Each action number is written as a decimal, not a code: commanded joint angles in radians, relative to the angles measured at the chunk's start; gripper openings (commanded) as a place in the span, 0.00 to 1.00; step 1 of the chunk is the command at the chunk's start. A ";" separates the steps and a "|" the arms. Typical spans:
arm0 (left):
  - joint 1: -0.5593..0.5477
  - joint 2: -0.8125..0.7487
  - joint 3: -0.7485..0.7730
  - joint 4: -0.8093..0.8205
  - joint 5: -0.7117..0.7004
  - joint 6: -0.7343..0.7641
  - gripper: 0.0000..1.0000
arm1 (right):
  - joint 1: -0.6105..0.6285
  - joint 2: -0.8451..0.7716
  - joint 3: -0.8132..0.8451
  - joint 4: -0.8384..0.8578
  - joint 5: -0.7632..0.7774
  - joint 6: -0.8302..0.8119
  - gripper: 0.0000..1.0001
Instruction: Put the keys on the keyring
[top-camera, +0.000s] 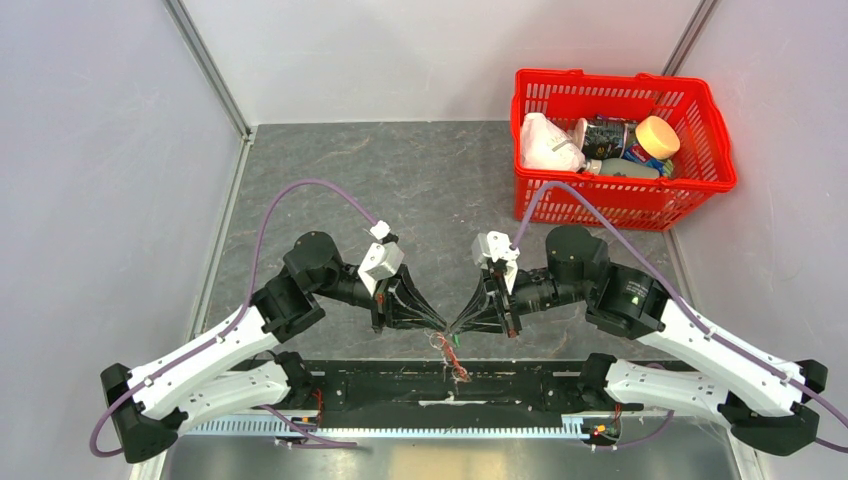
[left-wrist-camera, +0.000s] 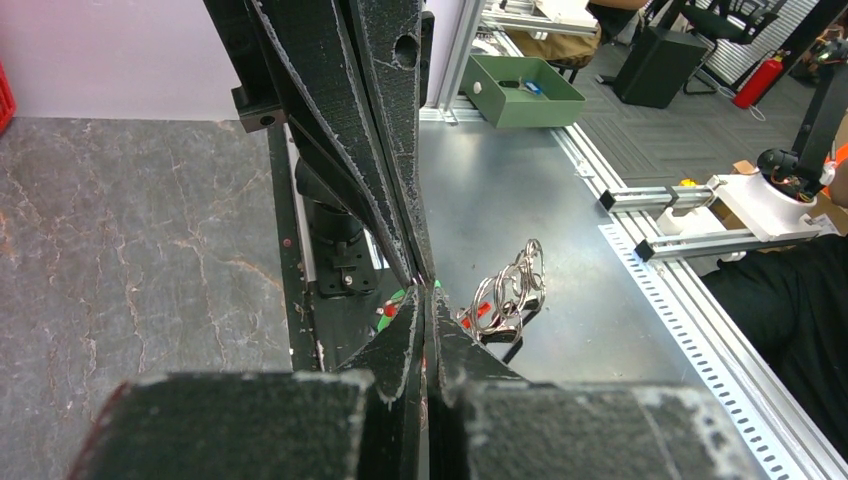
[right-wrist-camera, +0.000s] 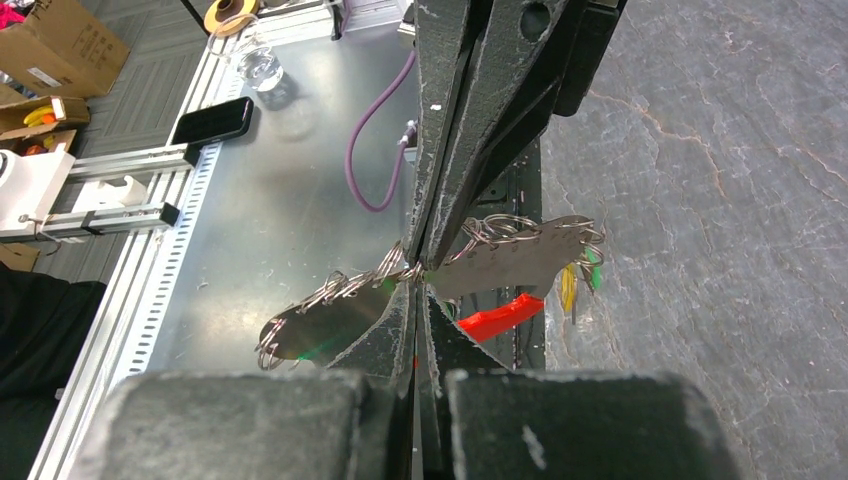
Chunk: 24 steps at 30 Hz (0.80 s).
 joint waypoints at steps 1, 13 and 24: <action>-0.001 -0.009 0.045 0.039 -0.036 0.024 0.02 | 0.018 0.009 -0.014 0.097 0.033 0.024 0.00; -0.002 -0.022 0.040 0.041 -0.061 0.022 0.02 | 0.054 0.017 -0.025 0.123 0.104 0.037 0.00; -0.002 -0.028 0.038 0.053 -0.039 0.019 0.02 | 0.061 0.032 -0.018 0.100 0.112 0.027 0.00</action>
